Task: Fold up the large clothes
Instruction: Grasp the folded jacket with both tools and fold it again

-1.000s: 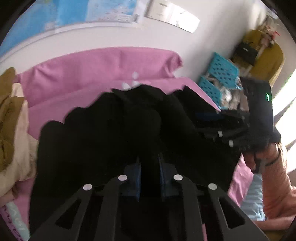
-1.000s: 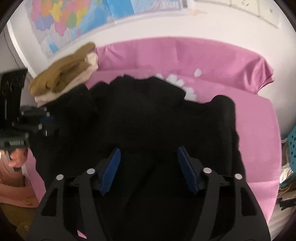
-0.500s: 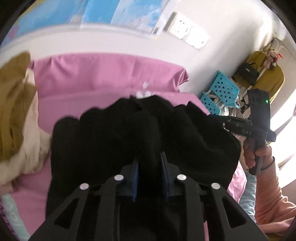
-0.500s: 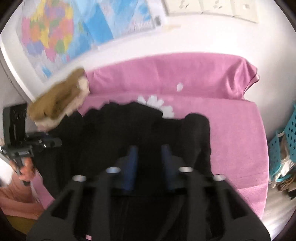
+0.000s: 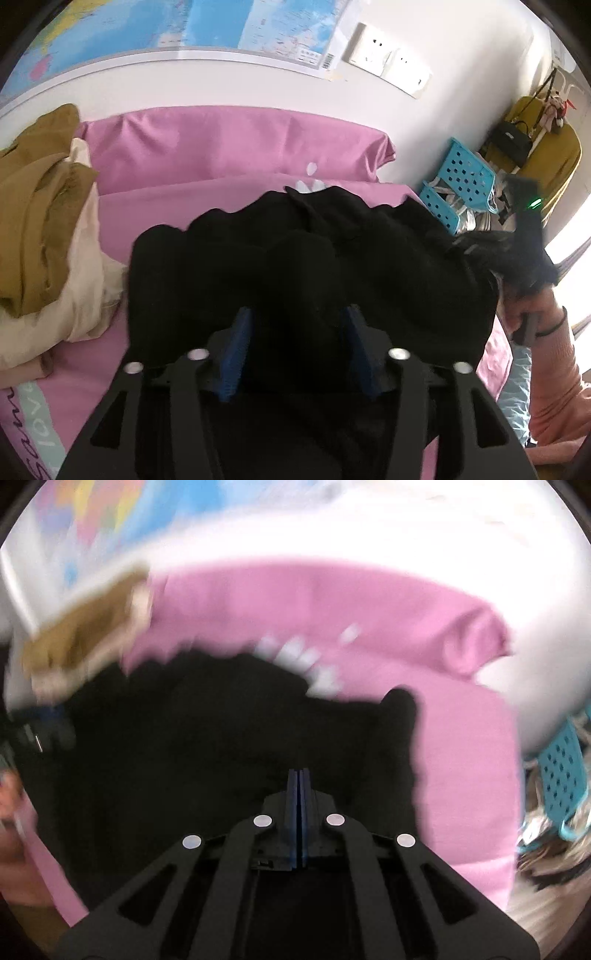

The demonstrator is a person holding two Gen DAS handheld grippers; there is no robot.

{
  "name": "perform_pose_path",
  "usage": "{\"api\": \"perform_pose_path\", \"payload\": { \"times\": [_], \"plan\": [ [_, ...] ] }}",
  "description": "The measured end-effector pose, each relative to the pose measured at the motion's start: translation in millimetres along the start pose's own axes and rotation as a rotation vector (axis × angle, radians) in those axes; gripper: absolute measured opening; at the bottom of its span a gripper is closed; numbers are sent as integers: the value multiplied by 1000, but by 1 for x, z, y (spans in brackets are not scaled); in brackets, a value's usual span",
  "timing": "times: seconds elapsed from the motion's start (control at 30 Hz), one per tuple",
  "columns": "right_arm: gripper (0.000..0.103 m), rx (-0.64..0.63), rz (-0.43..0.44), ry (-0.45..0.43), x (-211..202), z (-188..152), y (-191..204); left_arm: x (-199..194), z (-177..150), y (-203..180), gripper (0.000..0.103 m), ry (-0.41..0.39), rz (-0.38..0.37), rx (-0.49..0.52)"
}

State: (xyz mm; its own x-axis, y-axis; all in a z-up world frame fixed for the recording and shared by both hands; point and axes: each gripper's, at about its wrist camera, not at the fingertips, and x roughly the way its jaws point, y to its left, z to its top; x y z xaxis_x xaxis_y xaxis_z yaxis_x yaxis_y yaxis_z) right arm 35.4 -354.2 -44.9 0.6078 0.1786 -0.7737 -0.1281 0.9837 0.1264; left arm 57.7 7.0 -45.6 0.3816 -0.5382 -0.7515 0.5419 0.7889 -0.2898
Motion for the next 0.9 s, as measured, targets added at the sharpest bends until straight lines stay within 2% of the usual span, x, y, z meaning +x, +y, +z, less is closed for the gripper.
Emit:
{"api": "perform_pose_path", "payload": {
  "times": [0.1,0.13,0.17,0.2,0.23,0.27,0.3,0.33,0.37,0.4,0.43,0.5,0.53,0.63,0.7,0.73,0.8,0.83,0.87,0.9],
  "plan": [
    [0,96,25,-40,-17,-3,-25,-6,-6,20,61,-7,-3,-51],
    [0,89,-33,-39,-16,-5,-27,-8,-9,26,60,-8,13,-64],
    [0,87,-79,-35,-13,-8,-29,-9,-12,30,55,-7,28,-67],
    [0,107,-59,-23,-9,-8,-33,-9,-18,39,50,-1,42,-79],
    [0,144,-37,-3,-3,-12,-40,-9,-23,47,41,10,38,-106],
    [1,159,-40,3,-1,-15,-43,-9,-28,54,38,20,25,-130],
    [1,173,-15,-7,-4,-17,-45,-9,-33,59,36,25,24,-141],
    [1,184,19,-26,-8,-17,-43,-10,-37,63,27,23,35,-148],
    [5,190,43,-44,-13,-18,-45,-13,-38,64,25,19,38,-152],
    [14,188,55,-66,-20,-18,-43,-18,-40,65,25,9,35,-162],
    [23,165,76,-93,-29,-19,-36,-24,-40,64,28,-2,33,-165],
    [58,98,98,-110,-38,-20,-15,-40,-39,56,47,-47,30,-140],
    [61,68,104,-103,-37,-19,-5,-46,-38,51,58,-69,35,-124],
    [61,-32,144,-55,-28,-25,28,-51,-37,33,61,-79,60,-61],
    [67,-79,117,-9,-14,-29,39,-43,-39,30,61,-50,95,-49],
    [64,-94,104,13,-4,-32,44,-36,-41,30,60,-31,119,-44],
    [19,-116,51,42,13,-35,45,-27,-45,35,46,-7,161,-52],
    [13,-104,45,41,14,-34,41,-26,-48,40,40,-5,171,-66],
    [5,-70,59,32,14,-32,33,-28,-52,48,34,-12,146,-90],
    [4,-29,78,25,13,-31,23,-32,-56,57,29,-21,135,-111]
  ]
}}
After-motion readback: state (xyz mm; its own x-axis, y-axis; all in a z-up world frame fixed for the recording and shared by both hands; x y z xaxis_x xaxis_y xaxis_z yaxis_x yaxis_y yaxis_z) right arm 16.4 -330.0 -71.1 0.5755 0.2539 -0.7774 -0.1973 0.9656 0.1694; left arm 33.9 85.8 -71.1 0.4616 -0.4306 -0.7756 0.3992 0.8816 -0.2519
